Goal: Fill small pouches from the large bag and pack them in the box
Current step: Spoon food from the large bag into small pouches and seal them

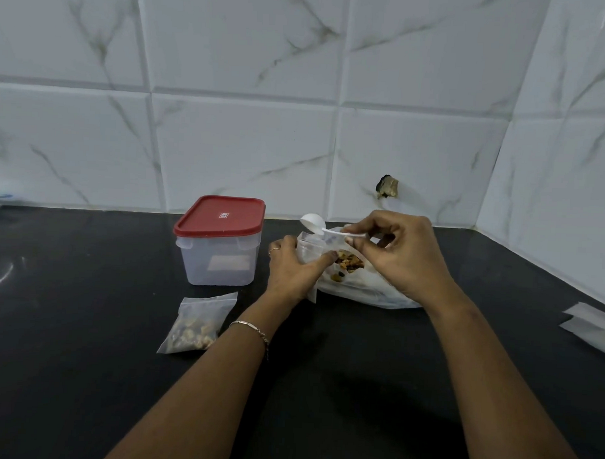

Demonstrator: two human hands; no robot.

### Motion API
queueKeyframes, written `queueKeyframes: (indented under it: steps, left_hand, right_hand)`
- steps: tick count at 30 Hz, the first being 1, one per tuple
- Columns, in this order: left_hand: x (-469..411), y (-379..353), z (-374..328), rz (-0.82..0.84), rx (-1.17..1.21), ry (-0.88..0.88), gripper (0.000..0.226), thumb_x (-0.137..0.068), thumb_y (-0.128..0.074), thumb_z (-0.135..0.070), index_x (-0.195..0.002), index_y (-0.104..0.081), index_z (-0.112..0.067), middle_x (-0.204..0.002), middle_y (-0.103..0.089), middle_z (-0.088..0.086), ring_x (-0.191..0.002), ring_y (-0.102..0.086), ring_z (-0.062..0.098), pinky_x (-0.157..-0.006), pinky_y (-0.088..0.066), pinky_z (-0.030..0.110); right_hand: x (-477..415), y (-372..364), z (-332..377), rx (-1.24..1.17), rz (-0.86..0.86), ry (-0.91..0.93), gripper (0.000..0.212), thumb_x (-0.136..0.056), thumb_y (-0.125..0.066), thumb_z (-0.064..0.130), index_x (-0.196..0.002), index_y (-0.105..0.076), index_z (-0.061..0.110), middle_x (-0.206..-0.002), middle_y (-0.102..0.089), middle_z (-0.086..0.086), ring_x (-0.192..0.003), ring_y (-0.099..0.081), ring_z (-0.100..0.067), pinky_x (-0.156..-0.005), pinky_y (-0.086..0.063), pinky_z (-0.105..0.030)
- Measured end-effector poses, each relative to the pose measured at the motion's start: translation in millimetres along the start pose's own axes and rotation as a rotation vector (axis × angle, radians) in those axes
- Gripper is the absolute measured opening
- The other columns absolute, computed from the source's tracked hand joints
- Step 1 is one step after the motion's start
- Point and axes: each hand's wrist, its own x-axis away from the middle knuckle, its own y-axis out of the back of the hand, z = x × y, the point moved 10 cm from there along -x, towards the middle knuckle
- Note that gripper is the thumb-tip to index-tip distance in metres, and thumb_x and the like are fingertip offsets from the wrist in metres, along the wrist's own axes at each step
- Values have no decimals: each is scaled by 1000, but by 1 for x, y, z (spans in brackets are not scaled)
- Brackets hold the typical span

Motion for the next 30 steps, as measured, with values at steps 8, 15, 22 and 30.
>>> queueKeyframes:
  steps: [8,15,22,30]
  left_hand:
    - [0,3,-3,-18,-45,-28,71,-71,-77,-49,-126,-43,-21,-140,-34,7,-129,-39,26,-106,-41,46]
    - [6,6,-8,-10,16,-29,66,-70,-80,-43,-120,-44,-19,-126,-45,3,-117,-49,22,-100,-46,43]
    - [25,4,-9,71,150,3,66,-75,-81,-27,-119,-33,-14,-115,-51,2,-107,-55,17,-91,-49,33]
    - [45,-7,-8,222,97,53,95,-72,-80,-43,-138,-17,-15,-141,-37,9,-125,-42,21,-109,-37,37]
  right_hand:
    - [2,11,-36,-387,-73,-315,9,-80,-76,7,-79,-71,15,-81,-75,-2,-64,-65,-5,-56,-47,-13]
    - [30,33,-86,-604,-301,-633,9,-77,-74,6,-71,-69,7,-57,-61,-1,-49,-53,-5,-47,-38,-18]
    - [69,65,-112,-503,-465,-747,16,-78,-70,11,-65,-62,13,-60,-52,2,-61,-46,-7,-61,-37,-19]
    - [98,58,-140,-64,-294,-867,4,-74,-69,17,-71,-66,16,-74,-64,3,-78,-61,-18,-72,-52,-35]
